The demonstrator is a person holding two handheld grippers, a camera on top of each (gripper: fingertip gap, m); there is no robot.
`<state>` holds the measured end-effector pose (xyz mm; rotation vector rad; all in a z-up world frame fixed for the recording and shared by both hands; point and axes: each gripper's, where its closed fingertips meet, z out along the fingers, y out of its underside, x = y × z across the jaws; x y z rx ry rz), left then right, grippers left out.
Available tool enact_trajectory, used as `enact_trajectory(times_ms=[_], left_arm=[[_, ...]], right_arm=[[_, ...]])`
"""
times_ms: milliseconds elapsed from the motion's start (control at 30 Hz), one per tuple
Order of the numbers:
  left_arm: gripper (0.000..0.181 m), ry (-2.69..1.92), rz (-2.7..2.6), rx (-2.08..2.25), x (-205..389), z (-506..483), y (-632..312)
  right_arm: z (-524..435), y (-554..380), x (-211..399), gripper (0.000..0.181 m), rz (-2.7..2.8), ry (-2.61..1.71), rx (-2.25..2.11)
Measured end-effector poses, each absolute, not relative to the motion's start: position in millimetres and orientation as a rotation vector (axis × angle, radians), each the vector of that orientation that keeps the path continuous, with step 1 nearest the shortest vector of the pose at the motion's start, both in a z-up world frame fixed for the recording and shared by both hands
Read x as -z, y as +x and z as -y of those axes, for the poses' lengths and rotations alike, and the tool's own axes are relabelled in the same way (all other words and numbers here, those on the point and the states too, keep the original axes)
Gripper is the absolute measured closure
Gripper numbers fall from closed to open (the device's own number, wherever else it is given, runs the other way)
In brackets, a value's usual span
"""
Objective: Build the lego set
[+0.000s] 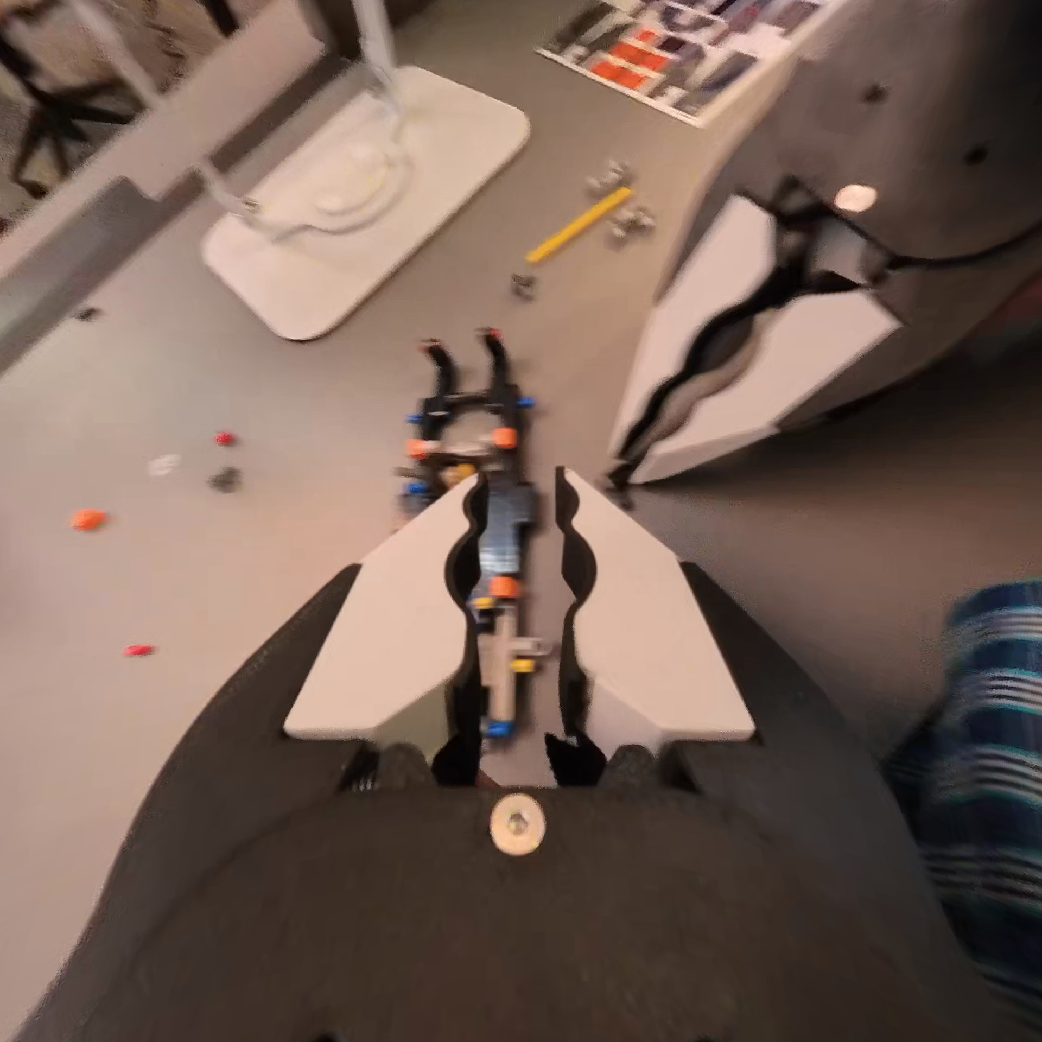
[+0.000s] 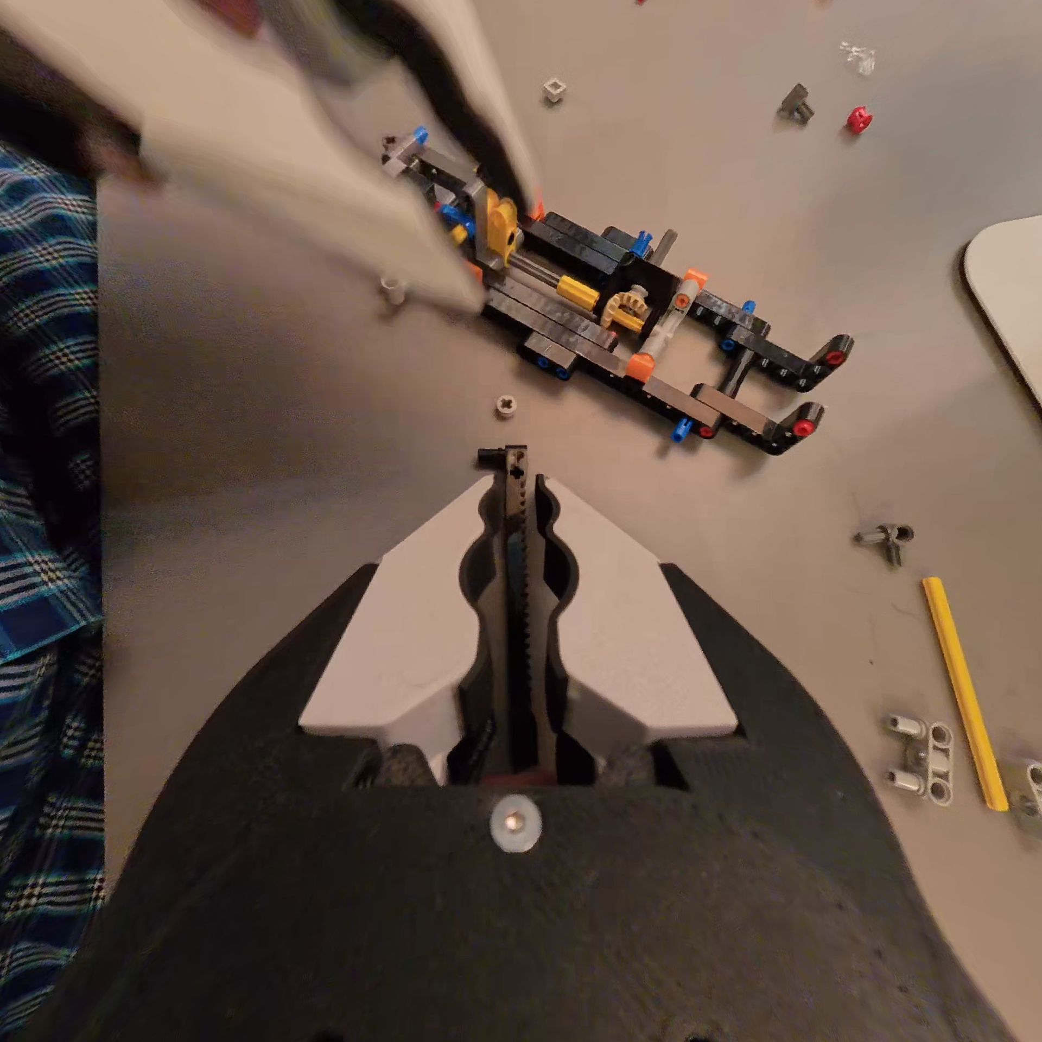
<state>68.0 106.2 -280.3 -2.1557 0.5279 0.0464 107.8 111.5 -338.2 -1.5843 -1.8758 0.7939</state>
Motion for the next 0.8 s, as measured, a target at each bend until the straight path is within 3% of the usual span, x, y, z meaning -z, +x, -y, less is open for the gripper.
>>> enact_trajectory(times_ms=[233, 367, 800], left_arm=[[0.145, -2.068, -0.400, -0.297, 248.5, -174.6, -94.3], [0.140, -2.044, -0.326, -0.173, 246.1, -234.6, -163.4], [0.141, -2.207, -0.426, 0.152, 324.9, -372.2, -224.4]], right_arm=[[-111.4, 109.0, 334.3, 0.176, 1.850, -1.579, -0.844], [-110.6, 109.6, 334.6, 0.177, 1.854, -1.582, -0.853], [-111.2, 109.2, 339.1, 0.177, 1.870, -1.642, -0.883]])
